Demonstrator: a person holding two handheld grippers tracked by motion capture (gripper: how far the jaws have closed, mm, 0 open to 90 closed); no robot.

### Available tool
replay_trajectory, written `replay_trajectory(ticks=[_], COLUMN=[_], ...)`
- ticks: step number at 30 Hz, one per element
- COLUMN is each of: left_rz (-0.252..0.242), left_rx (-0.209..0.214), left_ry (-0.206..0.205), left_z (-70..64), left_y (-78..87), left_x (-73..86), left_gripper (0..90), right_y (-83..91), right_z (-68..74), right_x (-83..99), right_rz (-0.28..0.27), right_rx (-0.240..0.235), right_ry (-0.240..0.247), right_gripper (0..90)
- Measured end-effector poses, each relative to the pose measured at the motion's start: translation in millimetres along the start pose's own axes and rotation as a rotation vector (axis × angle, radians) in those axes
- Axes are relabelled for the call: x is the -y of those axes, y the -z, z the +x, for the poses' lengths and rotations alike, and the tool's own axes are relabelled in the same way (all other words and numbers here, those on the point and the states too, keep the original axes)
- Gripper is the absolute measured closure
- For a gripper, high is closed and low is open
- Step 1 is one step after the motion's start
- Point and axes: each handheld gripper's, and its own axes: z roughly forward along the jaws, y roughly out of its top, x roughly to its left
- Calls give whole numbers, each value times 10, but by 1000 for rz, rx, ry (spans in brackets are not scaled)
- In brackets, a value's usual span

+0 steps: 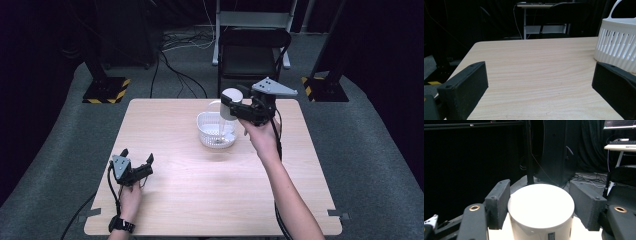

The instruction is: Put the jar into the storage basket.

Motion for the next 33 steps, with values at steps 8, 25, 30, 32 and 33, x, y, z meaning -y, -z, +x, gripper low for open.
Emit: replay_trajectory(ticks=[8, 25, 30, 32, 33], left_rz=[-1, 0, 0, -1, -1], left_rx=[3, 9, 9, 10, 10], left_ry=[1, 2, 3, 3, 3], left_z=[2, 2, 2, 2, 2], left_y=[0, 0, 0, 0, 0], left_x=[0, 0, 0, 0, 0], left_gripper=[1, 2, 1, 1, 1], right_y=[-277, -684, -784, -808, -818], right_z=[-88, -178, -192, -189, -185], right_x=[-21, -35, -42, -43, -42], right_rz=[8, 6, 7, 7, 6], right_rx=[11, 27, 25, 21, 20], right_ry=[-3, 18, 25, 26, 26], right_gripper=[340, 340, 340, 340, 340])
